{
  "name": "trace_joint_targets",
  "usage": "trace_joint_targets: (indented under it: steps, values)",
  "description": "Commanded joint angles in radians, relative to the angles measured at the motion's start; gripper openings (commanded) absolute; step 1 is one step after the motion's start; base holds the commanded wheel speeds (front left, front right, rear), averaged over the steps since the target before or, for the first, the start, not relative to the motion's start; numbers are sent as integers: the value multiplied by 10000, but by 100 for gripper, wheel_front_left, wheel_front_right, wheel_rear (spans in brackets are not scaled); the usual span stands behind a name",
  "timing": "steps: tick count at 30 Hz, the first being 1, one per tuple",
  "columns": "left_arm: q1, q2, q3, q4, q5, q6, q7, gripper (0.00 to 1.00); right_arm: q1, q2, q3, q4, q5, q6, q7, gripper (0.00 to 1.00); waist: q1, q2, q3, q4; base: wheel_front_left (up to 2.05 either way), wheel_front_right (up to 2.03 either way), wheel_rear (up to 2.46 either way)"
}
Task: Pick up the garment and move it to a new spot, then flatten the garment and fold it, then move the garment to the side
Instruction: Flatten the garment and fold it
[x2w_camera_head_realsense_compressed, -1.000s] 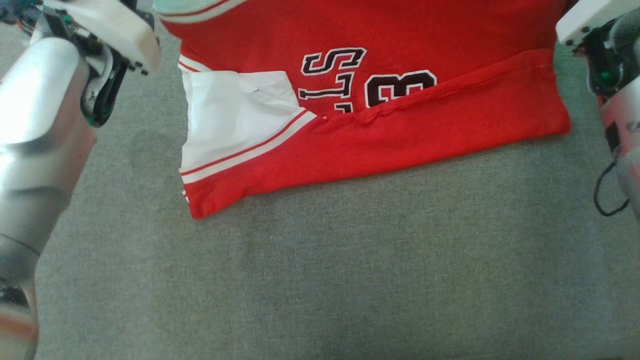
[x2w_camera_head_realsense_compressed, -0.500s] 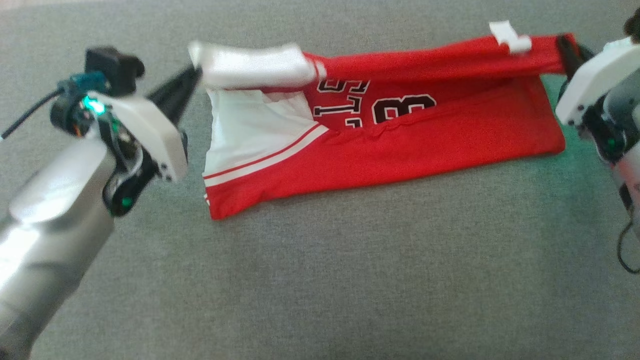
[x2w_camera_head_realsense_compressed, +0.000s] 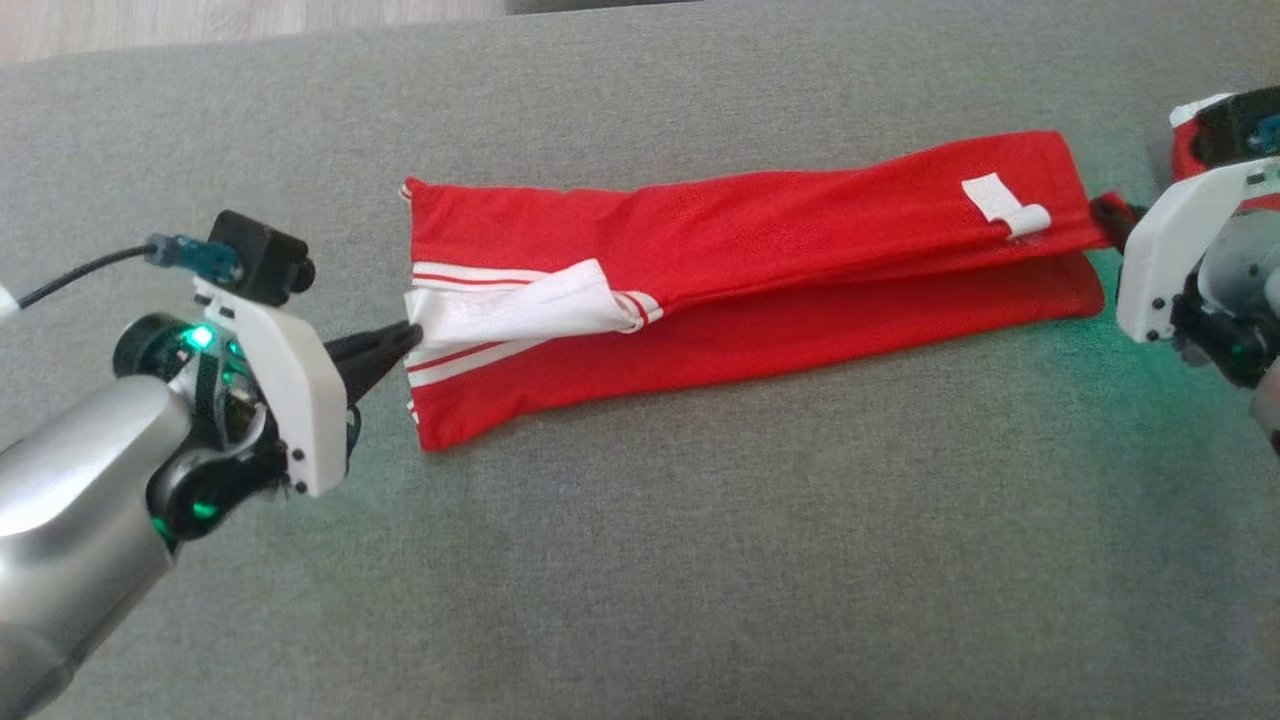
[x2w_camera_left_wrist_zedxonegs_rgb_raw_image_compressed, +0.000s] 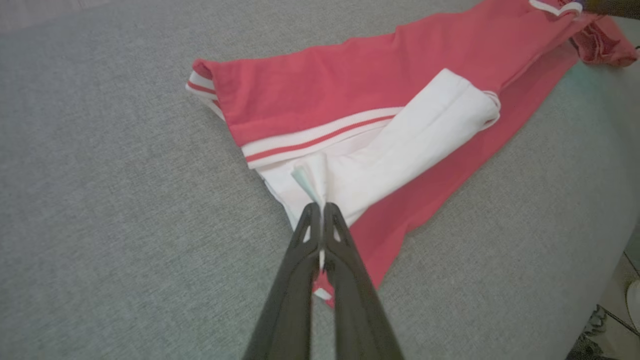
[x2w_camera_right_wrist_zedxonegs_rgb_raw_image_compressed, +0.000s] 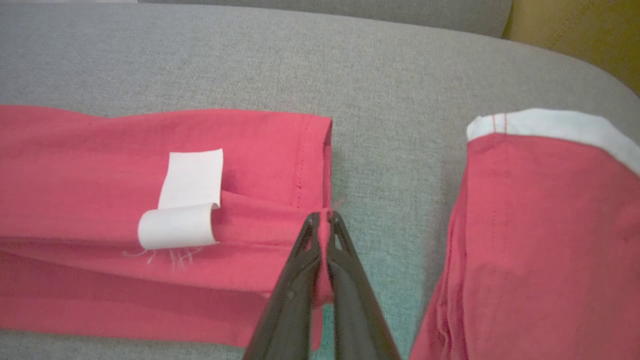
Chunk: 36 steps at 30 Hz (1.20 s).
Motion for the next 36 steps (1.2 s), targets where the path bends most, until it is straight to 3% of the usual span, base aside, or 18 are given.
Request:
trace_joint_targets:
  steps: [1,12,13,14,19,23,26,31,32,36]
  values:
    - [-286,521,424,-191,-52,19,59,0,150,-280,68,-188,116,-9,44,0,1,-1,-9,-20,0,0,0]
    - [-164,431,29,-396,34,104,532,0,89,-549,1100,-346,759,-9,766,0,1,-1,86,-114,0,0,0]
    - [-171,381,6,-368,104,141,489,50,2,-541,1161,-225,774,-9,674,100,1,-1,101,-138,0,0,0]
    - [-169,347,26,-336,133,184,409,100,-22,-505,1173,-203,819,-9,590,100,1,-1,92,-156,0,0,0]
    - [-169,297,374,-251,117,412,-234,100,-186,-286,1014,-10,1194,-9,58,100,1,-1,-145,-311,0,0,0]
    - [-454,437,648,178,1478,1224,-1870,100,-409,-186,1060,212,1075,-9,-593,100,1,-1,-510,-480,0,0,0]
    - [-314,149,1139,517,1674,1766,-3318,100,-498,-49,1007,371,1108,-9,-1154,100,1,-1,-881,-585,0,0,0]
    - [118,-82,1640,850,2346,2713,-5695,100,-767,564,370,852,1081,-9,-3564,100,1,-1,-1529,-774,0,0,0]
    - [118,-82,1640,850,2346,2713,-5695,100,-767,564,370,852,1081,-9,-3564,100,1,-1,-1529,-774,0,0,0]
    - [841,-428,2266,730,2423,3399,-6697,100,-690,1112,-57,896,1071,-9,-5276,100,1,-1,-1902,-788,0,0,0]
